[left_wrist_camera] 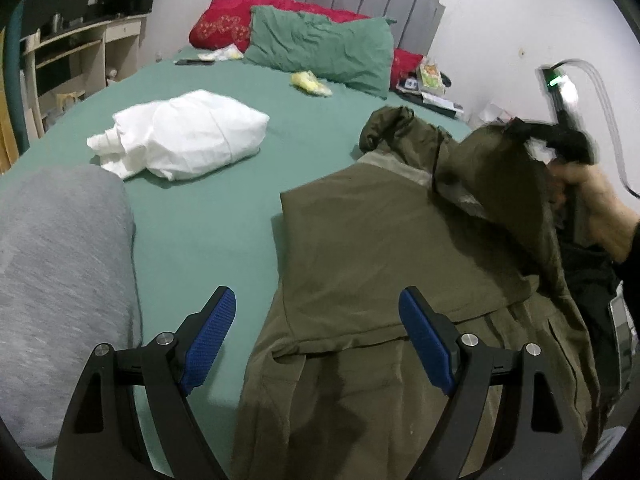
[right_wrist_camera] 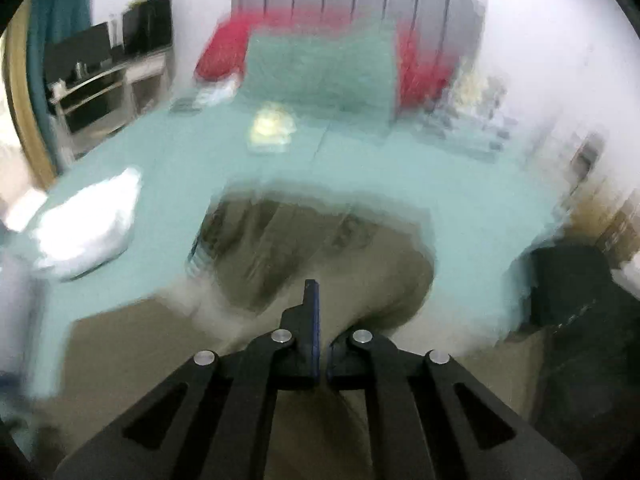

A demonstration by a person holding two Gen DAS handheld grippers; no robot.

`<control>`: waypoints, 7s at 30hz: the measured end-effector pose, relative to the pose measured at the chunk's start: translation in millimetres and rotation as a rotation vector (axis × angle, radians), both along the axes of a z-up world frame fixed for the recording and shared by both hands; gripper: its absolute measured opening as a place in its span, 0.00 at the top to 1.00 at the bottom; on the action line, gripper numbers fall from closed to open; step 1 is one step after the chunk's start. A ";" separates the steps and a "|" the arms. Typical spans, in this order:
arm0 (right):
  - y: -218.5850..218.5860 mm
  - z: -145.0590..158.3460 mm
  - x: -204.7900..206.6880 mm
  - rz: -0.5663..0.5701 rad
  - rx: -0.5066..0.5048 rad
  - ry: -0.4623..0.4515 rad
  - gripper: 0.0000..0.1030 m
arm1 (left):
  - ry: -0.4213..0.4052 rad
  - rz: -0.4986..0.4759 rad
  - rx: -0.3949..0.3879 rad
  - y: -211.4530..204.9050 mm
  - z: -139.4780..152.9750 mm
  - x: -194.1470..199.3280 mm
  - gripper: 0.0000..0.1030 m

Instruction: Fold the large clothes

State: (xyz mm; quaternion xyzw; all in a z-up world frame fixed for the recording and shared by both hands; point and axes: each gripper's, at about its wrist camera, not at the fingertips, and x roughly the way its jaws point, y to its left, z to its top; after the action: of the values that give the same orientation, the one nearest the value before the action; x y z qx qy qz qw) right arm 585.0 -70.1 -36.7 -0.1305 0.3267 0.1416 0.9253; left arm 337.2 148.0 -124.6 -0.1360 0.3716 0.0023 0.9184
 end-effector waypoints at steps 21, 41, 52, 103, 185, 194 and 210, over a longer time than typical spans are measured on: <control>68.8 -102.0 -112.8 0.456 0.332 0.266 0.30 | -0.026 0.132 0.049 37.0 12.2 -13.5 0.16; 74.9 -72.8 38.2 0.317 0.336 0.252 0.25 | -0.005 0.202 0.078 53.4 6.8 1.9 0.16; 111.3 -82.2 241.0 0.167 0.161 0.436 0.14 | 0.035 0.138 0.113 39.3 -16.1 19.6 0.16; -32.2 -36.6 25.2 0.100 -0.050 0.445 0.10 | 0.050 0.160 -0.010 54.5 -17.2 19.6 0.16; -43.9 55.5 -44.9 0.066 -0.548 -0.556 0.94 | 0.024 0.041 -0.043 28.6 -2.8 0.8 0.16; -51.5 -145.3 -240.7 0.661 -0.746 -0.129 0.54 | -0.002 0.019 -0.016 18.0 5.5 -10.9 0.16; -52.2 -58.5 -177.4 0.226 -0.015 -0.002 0.22 | 0.034 0.002 -0.128 23.1 -10.8 -16.1 0.16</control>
State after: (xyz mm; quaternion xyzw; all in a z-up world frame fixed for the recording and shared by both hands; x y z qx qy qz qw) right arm 407.6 -122.3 -95.3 -0.1737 0.3102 0.2426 0.9026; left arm 321.1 171.1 -135.4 -0.1949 0.3865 -0.0186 0.9013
